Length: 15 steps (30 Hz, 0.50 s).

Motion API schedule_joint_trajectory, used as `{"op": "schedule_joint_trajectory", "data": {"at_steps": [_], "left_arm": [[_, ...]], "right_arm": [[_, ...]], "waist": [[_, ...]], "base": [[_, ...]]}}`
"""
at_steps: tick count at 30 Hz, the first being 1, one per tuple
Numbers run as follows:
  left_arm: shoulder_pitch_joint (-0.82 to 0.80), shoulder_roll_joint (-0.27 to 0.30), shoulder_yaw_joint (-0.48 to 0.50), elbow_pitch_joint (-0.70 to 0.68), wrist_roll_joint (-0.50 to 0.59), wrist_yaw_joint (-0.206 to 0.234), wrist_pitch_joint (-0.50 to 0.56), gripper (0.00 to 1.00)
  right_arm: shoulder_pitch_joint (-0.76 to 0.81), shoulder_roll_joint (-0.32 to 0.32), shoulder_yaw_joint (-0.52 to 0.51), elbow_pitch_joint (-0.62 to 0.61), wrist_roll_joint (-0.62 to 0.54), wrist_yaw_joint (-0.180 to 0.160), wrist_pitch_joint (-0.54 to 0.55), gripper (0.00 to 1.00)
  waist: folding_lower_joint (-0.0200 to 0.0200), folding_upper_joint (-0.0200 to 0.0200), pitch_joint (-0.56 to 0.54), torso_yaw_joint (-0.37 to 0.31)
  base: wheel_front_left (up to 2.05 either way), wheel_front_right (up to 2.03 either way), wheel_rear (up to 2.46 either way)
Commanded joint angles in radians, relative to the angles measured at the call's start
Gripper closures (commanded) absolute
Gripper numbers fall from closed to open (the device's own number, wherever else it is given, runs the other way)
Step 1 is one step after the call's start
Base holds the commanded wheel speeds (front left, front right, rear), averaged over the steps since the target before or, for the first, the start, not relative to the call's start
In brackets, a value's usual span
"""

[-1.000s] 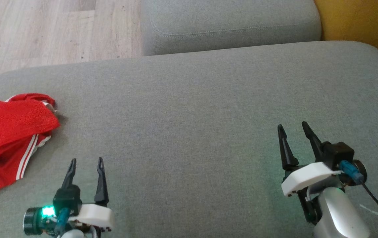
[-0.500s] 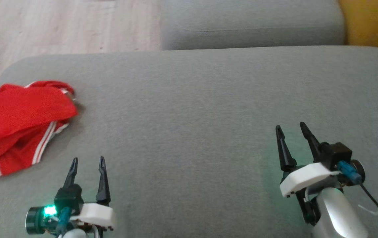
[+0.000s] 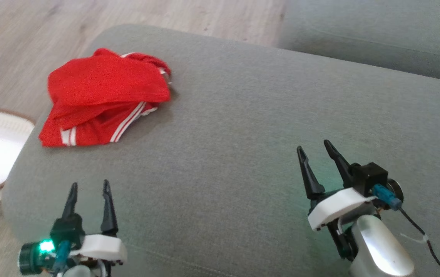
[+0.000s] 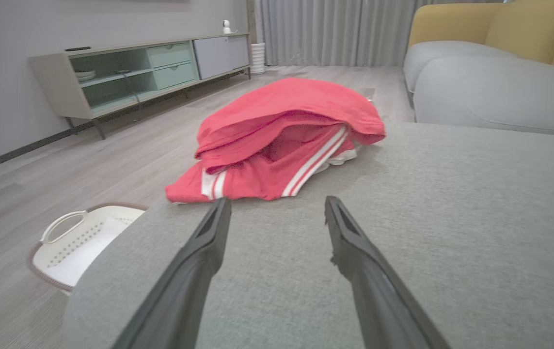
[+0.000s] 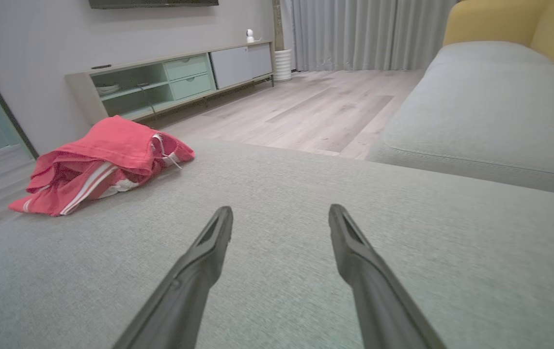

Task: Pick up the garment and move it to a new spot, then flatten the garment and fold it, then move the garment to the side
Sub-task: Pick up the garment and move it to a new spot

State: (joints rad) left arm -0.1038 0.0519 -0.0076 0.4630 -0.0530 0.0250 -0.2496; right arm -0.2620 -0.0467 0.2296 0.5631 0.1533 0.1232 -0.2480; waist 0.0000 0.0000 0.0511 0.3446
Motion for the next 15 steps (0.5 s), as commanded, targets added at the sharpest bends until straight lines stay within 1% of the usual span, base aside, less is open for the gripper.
{"op": "schedule_joint_trajectory", "data": {"at_steps": [1, 8, 11, 15], "left_arm": [[-0.035, 0.007, 0.044, -0.036, -0.008, -0.001, -0.012, 0.00], [-0.077, 0.016, 0.066, -0.031, -0.003, -0.015, -0.012, 0.00], [-0.131, 0.026, 0.073, -0.024, -0.005, -0.035, -0.012, 0.00], [-0.231, 0.057, 0.091, -0.001, -0.009, -0.058, -0.012, 0.00]], "right_arm": [[-0.047, -0.004, 0.029, -0.027, 0.007, 0.008, -0.014, 0.00], [-0.064, -0.004, 0.033, -0.021, -0.006, 0.008, -0.014, 0.00], [-0.075, -0.004, 0.030, -0.020, -0.016, 0.008, -0.014, 0.00], [-0.093, -0.004, 0.036, -0.029, -0.027, 0.008, -0.014, 0.00]], "waist": [[0.0000, 0.0000, 0.023, 0.030], [0.0000, 0.0000, 0.069, 0.017], [0.0000, 0.0000, 0.100, 0.000], [0.0000, 0.0000, 0.144, -0.026]], "base": [[0.00, 0.00, 0.00], [0.00, 0.00, 0.00], [0.00, 0.00, 0.00], [0.00, 0.00, 0.00]]}}
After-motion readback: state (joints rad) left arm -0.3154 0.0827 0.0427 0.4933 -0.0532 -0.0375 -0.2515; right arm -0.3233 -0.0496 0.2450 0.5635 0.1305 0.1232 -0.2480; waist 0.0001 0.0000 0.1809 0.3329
